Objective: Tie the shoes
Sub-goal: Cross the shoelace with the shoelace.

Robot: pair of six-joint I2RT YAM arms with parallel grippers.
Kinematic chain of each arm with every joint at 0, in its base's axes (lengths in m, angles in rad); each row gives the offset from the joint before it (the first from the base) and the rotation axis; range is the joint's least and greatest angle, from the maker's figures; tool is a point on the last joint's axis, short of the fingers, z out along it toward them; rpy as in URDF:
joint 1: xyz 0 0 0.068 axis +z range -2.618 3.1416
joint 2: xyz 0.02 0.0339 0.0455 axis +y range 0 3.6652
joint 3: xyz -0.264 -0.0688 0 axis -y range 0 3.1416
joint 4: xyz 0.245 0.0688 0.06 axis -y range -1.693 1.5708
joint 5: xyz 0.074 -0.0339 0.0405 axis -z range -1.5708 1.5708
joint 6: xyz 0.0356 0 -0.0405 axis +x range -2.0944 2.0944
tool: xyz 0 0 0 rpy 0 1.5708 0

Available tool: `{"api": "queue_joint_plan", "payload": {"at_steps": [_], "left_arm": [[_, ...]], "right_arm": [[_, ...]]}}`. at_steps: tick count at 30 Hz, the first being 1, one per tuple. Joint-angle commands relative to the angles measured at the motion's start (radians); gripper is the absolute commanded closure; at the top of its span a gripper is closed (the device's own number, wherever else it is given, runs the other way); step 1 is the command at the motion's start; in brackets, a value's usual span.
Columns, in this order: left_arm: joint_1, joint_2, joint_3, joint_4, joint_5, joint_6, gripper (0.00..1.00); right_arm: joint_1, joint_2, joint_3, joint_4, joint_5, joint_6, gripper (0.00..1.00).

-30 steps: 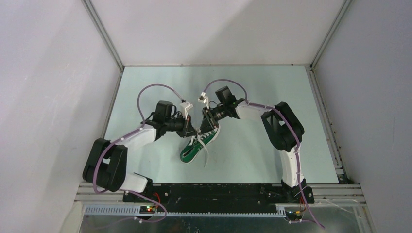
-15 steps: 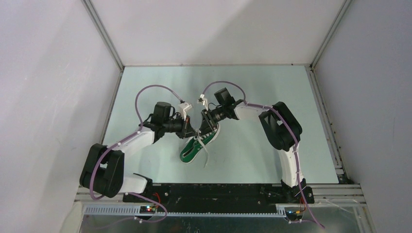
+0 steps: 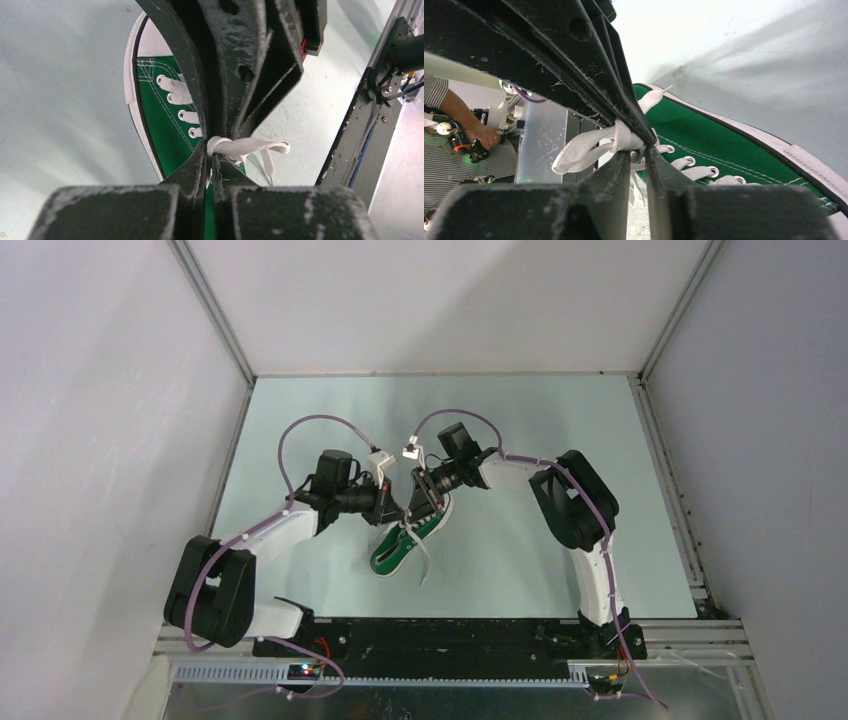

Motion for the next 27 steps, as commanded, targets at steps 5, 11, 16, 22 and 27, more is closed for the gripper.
{"api": "queue_joint_plan", "payload": {"at_steps": [5, 11, 16, 22, 27], "left_arm": [[-0.008, -0.022, -0.013, 0.032, 0.032, -0.02, 0.95], [-0.006, -0.05, -0.015, 0.018, 0.02, -0.022, 0.6], [-0.006, -0.121, -0.019, 0.059, -0.017, -0.06, 0.37], [-0.027, -0.098, 0.037, 0.091, 0.018, 0.004, 0.33], [-0.044, -0.088, 0.117, -0.09, 0.016, 0.213, 0.32]], "right_arm": [[0.011, 0.016, 0.019, 0.075, -0.014, 0.055, 0.98], [0.006, -0.019, 0.019, 0.037, 0.034, 0.055, 1.0], [0.004, -0.047, 0.014, 0.017, 0.063, 0.065, 1.0], [0.005, -0.055, 0.011, 0.008, 0.084, 0.067, 1.0], [0.003, -0.051, 0.011, 0.003, 0.093, 0.069, 1.0]]}}
